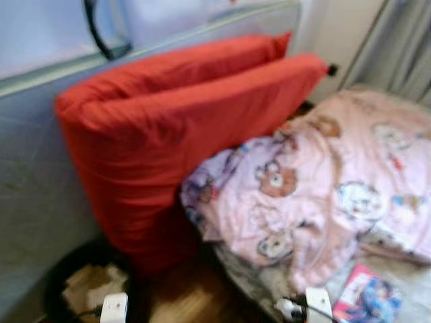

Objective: Clean up the room

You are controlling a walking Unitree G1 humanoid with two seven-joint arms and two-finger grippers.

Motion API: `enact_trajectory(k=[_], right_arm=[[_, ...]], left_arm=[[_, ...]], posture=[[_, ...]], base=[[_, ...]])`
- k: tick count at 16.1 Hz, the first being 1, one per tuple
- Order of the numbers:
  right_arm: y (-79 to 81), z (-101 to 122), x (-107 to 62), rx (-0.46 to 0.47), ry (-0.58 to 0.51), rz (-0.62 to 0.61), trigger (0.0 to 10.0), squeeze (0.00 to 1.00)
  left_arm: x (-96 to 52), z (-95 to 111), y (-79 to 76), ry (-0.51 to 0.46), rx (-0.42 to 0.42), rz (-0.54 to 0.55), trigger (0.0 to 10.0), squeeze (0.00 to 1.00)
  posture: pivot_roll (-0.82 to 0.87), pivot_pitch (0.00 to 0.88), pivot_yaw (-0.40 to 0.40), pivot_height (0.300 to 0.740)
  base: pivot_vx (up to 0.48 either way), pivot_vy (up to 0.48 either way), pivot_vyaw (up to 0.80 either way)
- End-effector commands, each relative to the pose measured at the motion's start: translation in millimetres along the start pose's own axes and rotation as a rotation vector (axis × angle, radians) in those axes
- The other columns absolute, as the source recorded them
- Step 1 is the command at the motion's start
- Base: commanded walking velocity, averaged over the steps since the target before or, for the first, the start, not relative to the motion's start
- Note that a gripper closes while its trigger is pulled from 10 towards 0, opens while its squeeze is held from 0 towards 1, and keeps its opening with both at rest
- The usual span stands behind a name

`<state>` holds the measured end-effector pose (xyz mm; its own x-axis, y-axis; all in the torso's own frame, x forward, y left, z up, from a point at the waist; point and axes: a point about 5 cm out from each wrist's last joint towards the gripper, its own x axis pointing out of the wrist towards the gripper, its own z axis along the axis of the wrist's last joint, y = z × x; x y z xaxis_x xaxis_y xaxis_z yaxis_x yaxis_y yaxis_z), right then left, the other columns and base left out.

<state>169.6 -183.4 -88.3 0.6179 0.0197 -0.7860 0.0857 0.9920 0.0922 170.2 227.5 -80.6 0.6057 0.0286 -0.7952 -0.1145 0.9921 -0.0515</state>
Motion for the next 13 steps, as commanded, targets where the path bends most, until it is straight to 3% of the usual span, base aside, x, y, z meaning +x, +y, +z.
enact_trajectory(k=[1,6,13], right_arm=[[-11.6,-6.3,-3.4,-0.005,0.022,-0.028,10.0,0.0],[-16.1,-5.9,-4.0,-0.005,0.029,-0.033,10.0,0.0],[-9.3,-3.9,-1.8,-0.028,0.037,-0.026,10.0,0.0]], left_arm=[[-1.2,-11.4,-4.5,0.041,0.002,-0.014,10.0,0.0],[-1.1,-12.9,-6.5,0.045,-0.004,-0.015,10.0,0.0],[-2.2,-15.1,-4.0,0.051,-0.002,-0.013,10.0,0.0]], posture=[[0.0,0.1,-0.021,0.74],[0.0,0.103,-0.021,0.74],[0.0,0.104,-0.02,0.74]], base=[[0.0,0.304,0.0],[0.0,0.309,0.0],[0.0,0.308,0.0]])
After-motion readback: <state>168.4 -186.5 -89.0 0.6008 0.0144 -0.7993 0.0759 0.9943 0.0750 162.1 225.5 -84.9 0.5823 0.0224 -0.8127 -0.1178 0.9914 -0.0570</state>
